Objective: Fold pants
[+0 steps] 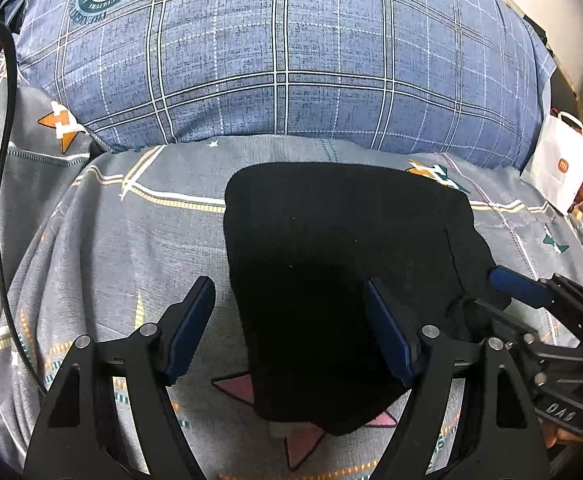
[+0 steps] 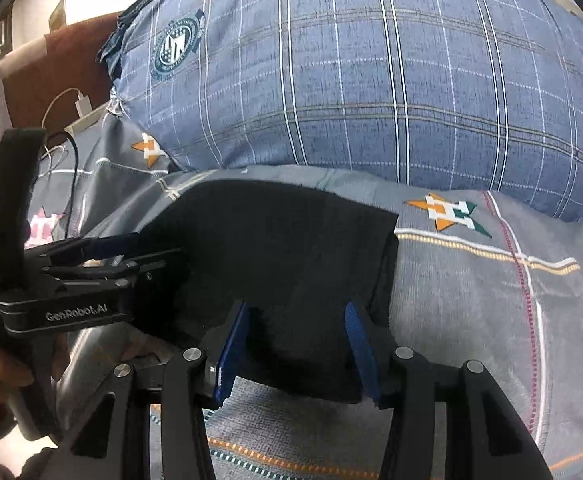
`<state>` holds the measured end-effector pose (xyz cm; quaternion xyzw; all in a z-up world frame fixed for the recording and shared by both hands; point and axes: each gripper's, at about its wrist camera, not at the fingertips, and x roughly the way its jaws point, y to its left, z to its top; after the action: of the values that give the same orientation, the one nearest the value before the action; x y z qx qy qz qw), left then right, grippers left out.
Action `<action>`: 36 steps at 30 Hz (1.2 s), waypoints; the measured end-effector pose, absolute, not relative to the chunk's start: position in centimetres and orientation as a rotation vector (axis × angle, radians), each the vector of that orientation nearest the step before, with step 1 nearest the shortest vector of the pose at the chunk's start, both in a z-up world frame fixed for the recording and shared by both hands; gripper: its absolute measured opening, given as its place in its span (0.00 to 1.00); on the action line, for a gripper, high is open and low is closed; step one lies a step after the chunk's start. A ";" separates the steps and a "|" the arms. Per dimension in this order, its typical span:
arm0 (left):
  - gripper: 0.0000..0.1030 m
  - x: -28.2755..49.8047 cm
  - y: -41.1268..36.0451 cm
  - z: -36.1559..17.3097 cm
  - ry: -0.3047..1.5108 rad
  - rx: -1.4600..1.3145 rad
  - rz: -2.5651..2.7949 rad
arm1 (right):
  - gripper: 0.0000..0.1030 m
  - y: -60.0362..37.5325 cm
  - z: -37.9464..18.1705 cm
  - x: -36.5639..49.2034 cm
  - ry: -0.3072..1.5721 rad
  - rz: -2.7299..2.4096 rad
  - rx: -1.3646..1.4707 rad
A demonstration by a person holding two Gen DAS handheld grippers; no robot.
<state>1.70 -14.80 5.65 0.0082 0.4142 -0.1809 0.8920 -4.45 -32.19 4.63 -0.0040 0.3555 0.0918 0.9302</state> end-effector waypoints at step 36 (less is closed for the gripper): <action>0.75 -7.2 -12.6 13.7 0.666 0.064 -0.264 | 0.48 -30.2 11.7 -10.8 0.615 -0.028 0.120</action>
<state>-7.18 -12.57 13.75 0.0314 0.3260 -0.1293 0.9360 -10.78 -30.23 11.72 0.0592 0.3027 -0.0138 0.9511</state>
